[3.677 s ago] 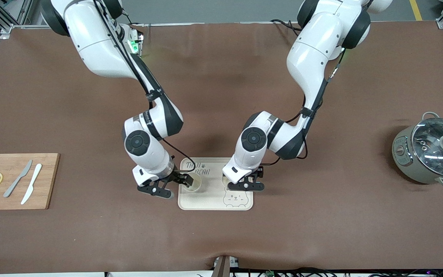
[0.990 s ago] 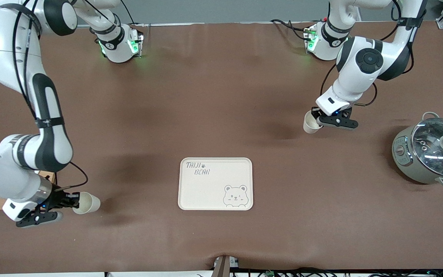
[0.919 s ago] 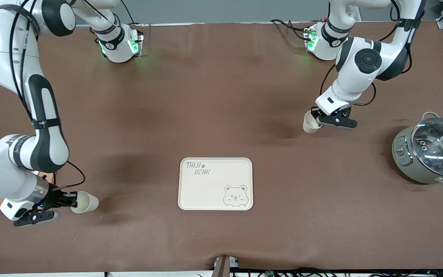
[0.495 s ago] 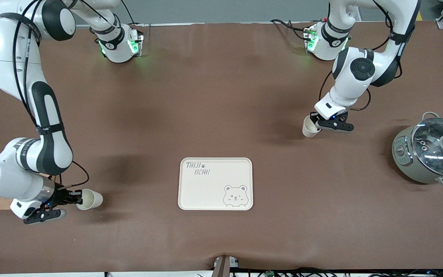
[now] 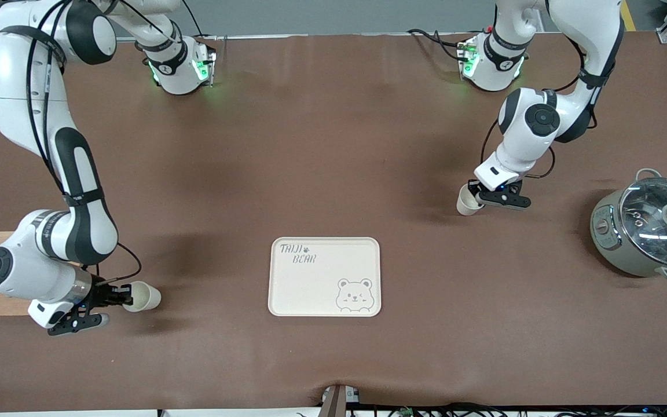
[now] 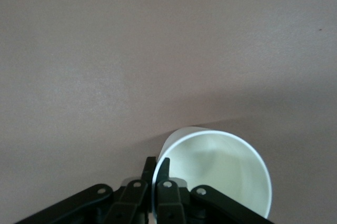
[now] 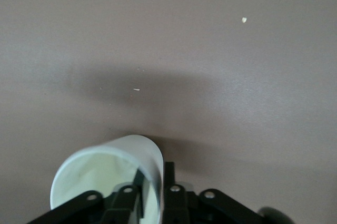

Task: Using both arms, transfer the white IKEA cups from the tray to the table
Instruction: 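Lower the cups onto the table and open both grippers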

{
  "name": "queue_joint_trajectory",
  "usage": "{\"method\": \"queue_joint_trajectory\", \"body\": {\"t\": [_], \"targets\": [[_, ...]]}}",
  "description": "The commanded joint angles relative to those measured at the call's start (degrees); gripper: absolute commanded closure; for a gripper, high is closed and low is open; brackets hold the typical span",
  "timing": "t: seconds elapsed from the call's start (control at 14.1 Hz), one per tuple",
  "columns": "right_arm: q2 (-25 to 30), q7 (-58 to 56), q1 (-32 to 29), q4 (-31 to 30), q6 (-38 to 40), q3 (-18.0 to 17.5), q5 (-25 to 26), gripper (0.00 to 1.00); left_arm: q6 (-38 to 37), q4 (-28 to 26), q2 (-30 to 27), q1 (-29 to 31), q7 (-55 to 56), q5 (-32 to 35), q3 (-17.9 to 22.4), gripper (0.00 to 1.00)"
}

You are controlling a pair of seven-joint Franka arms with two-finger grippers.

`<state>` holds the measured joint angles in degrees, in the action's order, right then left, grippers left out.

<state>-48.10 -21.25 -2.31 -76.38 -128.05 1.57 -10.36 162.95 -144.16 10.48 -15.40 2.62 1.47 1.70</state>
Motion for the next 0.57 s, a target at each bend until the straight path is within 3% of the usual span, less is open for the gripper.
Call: {"method": "queue_joint_trajectory", "body": {"t": [0.0, 0.28, 0.49], "targets": [[0.6, -0.5, 0.3, -0.3, -0.1, 0.1, -0.7, 0.00, 1.5, 1.1, 1.4, 0.8, -1.0, 1.3, -0.5, 0.00], [2.8, -0.6, 0.1, -0.3, 0.5, 0.2, -0.7, 0.00, -1.6, 1.1, -2.5, 3.2, -2.2, 1.2, -0.6, 0.00], [5.2, -0.4, 0.5, -0.2, 1.7, 0.4, -0.5, 0.00, -15.1, 4.7, -7.5, 3.4, -2.8, 1.2, -0.6, 0.00]]}}
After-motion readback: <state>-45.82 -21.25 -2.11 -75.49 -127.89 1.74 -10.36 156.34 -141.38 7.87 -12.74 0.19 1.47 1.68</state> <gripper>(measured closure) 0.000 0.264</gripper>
